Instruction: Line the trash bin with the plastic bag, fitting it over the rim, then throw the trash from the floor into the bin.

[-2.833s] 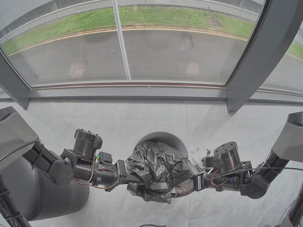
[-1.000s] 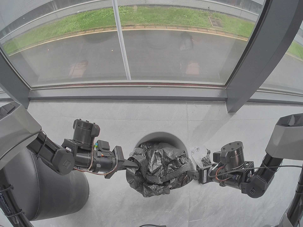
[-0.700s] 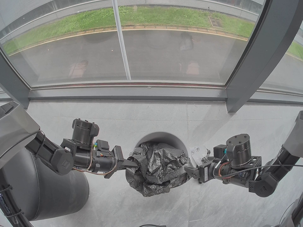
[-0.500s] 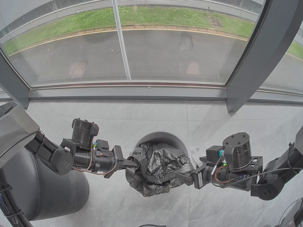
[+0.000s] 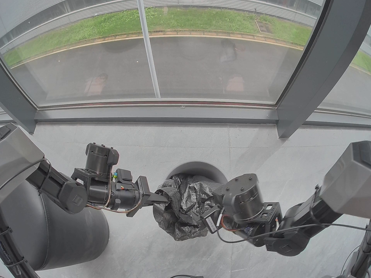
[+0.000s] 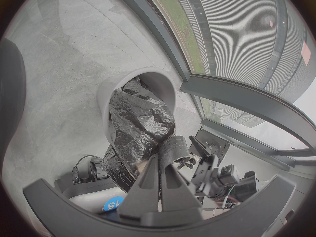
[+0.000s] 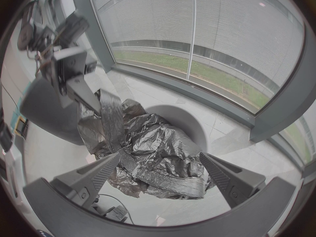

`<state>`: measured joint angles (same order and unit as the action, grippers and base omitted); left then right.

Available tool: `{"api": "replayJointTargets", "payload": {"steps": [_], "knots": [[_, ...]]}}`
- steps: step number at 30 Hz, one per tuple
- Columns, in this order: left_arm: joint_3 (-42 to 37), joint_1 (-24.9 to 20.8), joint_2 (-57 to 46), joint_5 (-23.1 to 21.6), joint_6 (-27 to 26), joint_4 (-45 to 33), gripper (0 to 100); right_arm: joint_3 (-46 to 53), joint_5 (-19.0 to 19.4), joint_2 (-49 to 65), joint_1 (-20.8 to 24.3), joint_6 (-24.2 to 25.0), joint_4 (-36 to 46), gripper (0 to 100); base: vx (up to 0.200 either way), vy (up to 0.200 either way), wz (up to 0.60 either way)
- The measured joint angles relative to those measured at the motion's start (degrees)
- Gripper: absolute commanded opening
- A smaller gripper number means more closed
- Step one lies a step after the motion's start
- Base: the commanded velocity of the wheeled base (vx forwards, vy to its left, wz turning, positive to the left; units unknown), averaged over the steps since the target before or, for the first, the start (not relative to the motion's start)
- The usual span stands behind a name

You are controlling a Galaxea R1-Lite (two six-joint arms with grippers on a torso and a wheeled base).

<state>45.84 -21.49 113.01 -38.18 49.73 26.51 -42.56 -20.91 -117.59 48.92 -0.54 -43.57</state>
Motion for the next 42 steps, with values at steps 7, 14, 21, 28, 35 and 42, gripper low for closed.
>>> {"api": "replayJointTargets", "payload": {"steps": [7, 14, 21, 28, 35, 42], "knots": [[0.00, 0.11, -0.20, -0.02, 0.00, 0.00, 0, -4.18, -3.50, -6.56, 3.01, -2.11, -0.20, 100, 0.000, 0.000, 0.00], [0.13, 0.16, -0.11, -0.05, 0.00, 0.00, 0, -5.25, -4.66, -9.70, 3.39, -2.96, -0.46, 100, 0.000, 0.000, 0.00], [0.20, 0.13, -0.07, -0.05, 0.00, 0.00, 0, -7.30, -6.22, -12.73, 3.39, -3.75, -0.50, 100, 0.000, 0.000, 0.00], [0.13, 0.13, -0.11, -0.05, 0.00, 0.00, 0, -10.93, -7.69, -15.24, 2.89, -5.14, -0.52, 100, 0.000, 0.000, 0.00], [0.24, 0.07, -0.20, -0.02, 0.00, 0.00, 0, -13.14, -10.75, -16.88, 2.38, -5.97, -0.61, 100, 0.000, 0.000, 0.00], [0.24, 0.11, -0.20, -0.05, 0.00, 0.00, 0, -13.64, -12.90, -16.97, 2.07, -6.38, -2.74, 100, 0.000, 0.000, 0.00]]}}
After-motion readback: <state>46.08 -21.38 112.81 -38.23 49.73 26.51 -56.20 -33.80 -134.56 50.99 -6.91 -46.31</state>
